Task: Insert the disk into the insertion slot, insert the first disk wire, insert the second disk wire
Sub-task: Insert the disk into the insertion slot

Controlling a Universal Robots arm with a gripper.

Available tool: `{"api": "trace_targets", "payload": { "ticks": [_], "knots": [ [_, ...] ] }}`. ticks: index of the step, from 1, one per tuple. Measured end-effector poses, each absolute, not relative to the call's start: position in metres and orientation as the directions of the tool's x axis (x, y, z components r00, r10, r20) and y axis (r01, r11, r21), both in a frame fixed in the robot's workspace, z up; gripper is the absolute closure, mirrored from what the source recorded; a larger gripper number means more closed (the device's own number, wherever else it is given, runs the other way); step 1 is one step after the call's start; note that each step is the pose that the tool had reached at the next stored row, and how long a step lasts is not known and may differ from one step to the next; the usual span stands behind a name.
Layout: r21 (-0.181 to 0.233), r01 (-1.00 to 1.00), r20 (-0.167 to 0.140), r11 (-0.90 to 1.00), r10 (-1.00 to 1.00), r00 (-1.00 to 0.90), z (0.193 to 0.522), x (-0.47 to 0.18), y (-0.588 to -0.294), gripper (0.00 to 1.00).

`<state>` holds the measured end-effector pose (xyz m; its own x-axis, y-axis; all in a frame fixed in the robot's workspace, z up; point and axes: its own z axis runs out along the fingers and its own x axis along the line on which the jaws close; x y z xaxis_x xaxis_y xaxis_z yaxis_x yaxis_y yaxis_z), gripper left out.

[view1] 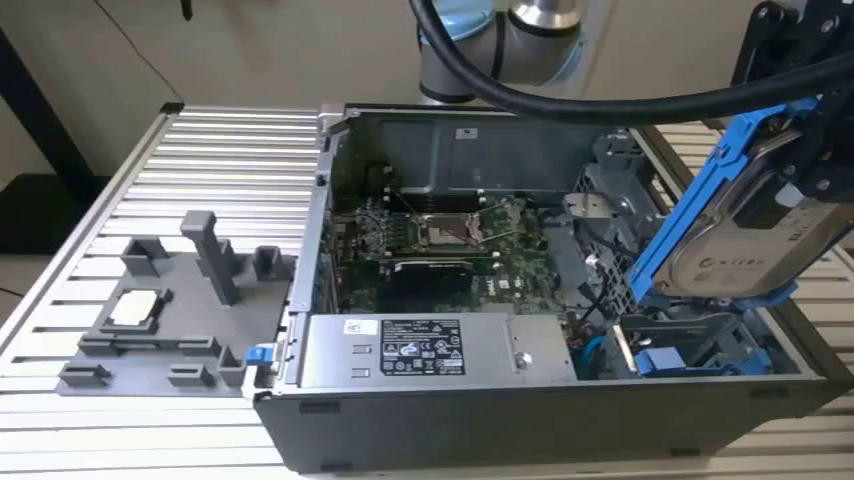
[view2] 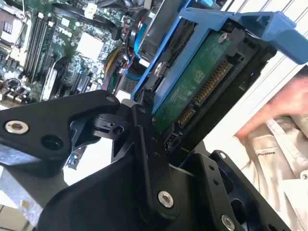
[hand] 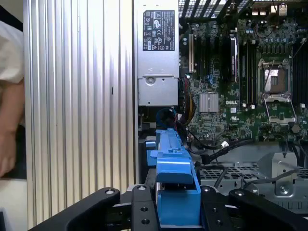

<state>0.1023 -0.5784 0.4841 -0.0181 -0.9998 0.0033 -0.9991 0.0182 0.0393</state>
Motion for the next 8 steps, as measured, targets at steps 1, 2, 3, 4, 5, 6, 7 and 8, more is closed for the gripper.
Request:
{"api": "trace_targets", "payload": {
  "ticks": [1,2,3,4,5,6,7,8],
  "knots": [
    [0.039,-0.999,0.003,0.018,-1.000,-0.018,0.4837,0.1023,-0.5784,0.67],
    [0.039,-0.999,0.003,0.018,-1.000,-0.018,0.4832,0.1023,-0.5784,0.67],
    [0.039,-0.999,0.003,0.018,-1.000,-0.018,0.4826,0.1023,-0.5784,0.67],
    [0.039,-0.999,0.003,0.018,-1.000,-0.018,0.4819,0.1023,-0.5784,0.67],
    [0.039,-0.999,0.003,0.018,-1.000,-0.018,0.4810,0.1024,-0.5784,0.67],
    [0.039,-0.999,0.003,0.018,-1.000,-0.018,0.4800,0.1025,-0.5784,0.67],
    [0.039,-0.999,0.003,0.018,-1.000,-0.018,0.4789,0.1026,-0.5784,0.67],
    [0.039,-0.999,0.003,0.018,-1.000,-0.018,0.4778,0.1027,-0.5784,0.67]
  ]
}}
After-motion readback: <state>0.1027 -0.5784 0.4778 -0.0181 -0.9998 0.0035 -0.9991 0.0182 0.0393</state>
